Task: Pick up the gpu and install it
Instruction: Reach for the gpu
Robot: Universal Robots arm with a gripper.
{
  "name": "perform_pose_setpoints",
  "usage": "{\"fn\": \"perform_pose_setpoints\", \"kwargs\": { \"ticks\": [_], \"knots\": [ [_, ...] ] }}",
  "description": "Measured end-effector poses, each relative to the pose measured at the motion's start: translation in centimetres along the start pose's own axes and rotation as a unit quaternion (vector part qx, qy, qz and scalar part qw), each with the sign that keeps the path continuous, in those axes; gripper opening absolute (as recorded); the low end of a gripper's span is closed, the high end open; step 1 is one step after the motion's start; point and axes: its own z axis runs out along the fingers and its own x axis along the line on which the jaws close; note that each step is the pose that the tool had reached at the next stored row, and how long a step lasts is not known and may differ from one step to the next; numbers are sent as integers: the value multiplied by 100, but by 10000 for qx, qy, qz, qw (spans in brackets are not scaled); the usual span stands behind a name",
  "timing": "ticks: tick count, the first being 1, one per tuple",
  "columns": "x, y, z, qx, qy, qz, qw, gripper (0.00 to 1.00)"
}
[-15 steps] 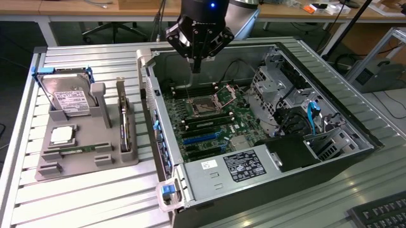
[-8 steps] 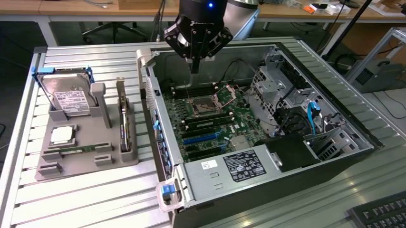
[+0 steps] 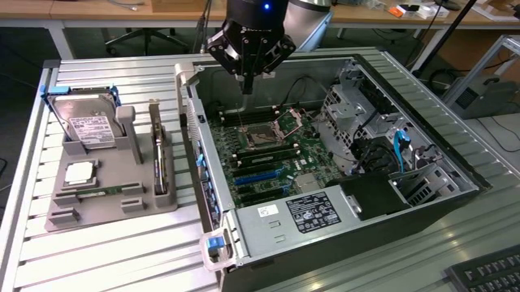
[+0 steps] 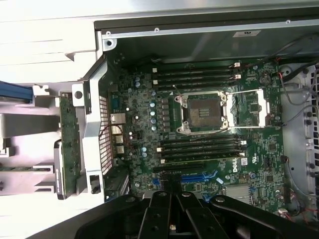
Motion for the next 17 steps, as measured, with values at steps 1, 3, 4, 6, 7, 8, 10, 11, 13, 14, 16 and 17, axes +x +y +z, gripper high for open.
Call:
{"fn": "perform_pose_setpoints", "kwargs": {
  "ticks": [1, 3, 4, 6, 7, 8, 10, 11, 13, 14, 16, 17],
  "knots": [
    [4, 0, 0, 0, 0, 0, 10000, 11],
    [13, -1, 0, 0, 0, 0, 10000, 11],
    [19, -1, 0, 0, 0, 0, 10000, 11],
    [30, -2, 0, 0, 0, 0, 10000, 11],
    [34, -3, 0, 0, 0, 0, 10000, 11],
    [38, -3, 0, 0, 0, 0, 10000, 11],
    [46, -3, 0, 0, 0, 0, 10000, 11],
    [49, -4, 0, 0, 0, 0, 10000, 11],
    [55, -4, 0, 0, 0, 0, 10000, 11],
    [59, -5, 0, 0, 0, 0, 10000, 11],
    [66, -5, 0, 0, 0, 0, 10000, 11],
    [71, -5, 0, 0, 0, 0, 10000, 11]
  ]
}}
